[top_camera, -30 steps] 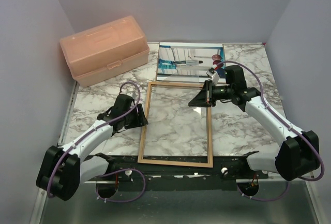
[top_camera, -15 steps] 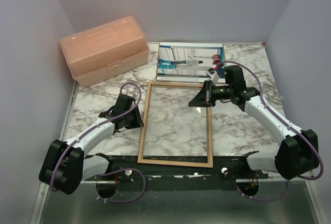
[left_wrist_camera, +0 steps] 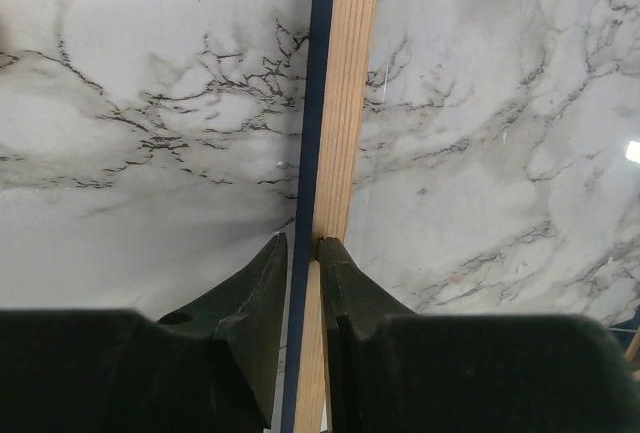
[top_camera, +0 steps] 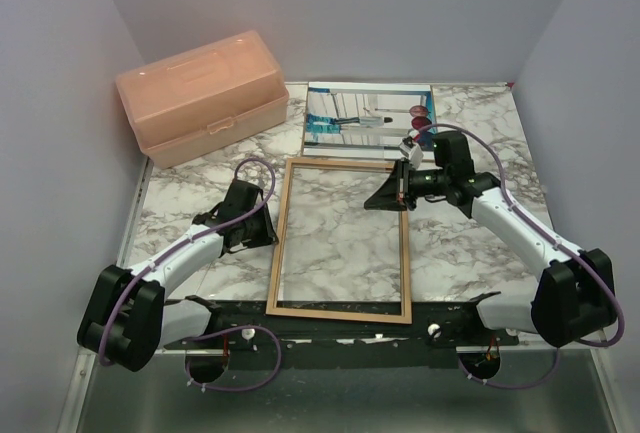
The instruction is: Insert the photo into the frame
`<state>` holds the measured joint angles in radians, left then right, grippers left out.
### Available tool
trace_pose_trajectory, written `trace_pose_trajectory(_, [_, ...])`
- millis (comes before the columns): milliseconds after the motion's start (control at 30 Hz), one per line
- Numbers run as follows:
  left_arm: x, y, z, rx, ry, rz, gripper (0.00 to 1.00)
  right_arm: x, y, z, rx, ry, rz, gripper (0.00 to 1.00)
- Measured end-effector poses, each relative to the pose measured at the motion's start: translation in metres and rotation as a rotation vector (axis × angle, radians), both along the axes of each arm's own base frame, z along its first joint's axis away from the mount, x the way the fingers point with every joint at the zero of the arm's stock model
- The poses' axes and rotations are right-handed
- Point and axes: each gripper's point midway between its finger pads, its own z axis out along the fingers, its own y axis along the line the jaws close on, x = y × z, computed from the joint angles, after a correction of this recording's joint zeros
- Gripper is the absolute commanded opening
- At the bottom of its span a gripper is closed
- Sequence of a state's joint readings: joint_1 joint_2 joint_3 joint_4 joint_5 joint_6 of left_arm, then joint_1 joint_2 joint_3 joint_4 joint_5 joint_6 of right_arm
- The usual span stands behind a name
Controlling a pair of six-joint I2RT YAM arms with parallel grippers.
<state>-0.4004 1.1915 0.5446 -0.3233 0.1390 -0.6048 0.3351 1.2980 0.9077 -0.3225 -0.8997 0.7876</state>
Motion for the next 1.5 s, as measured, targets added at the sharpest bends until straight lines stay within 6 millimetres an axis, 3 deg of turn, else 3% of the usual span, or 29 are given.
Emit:
trace_pose_trajectory(367, [0.000, 0.000, 0.000, 0.001, 0.001, 0.000, 0.20, -0.002, 0.001, -0.007, 0.028, 0.050, -0.038, 0.01])
trace_pose_trajectory(833, [0.001, 0.000, 0.000, 0.001, 0.003, 0.000, 0.20, -0.006, -0.001, 0.000, 0.058, 0.052, -0.080, 0.01])
trace_pose_trajectory(1300, [0.001, 0.000, 0.000, 0.002, 0.003, 0.000, 0.20, -0.010, -0.002, -0.021, 0.047, 0.099, -0.082, 0.01])
trace_pose_trajectory(1500, [0.001, 0.000, 0.000, 0.003, 0.001, -0.002, 0.20, -0.002, 0.001, -0.007, 0.049, 0.049, -0.061, 0.01])
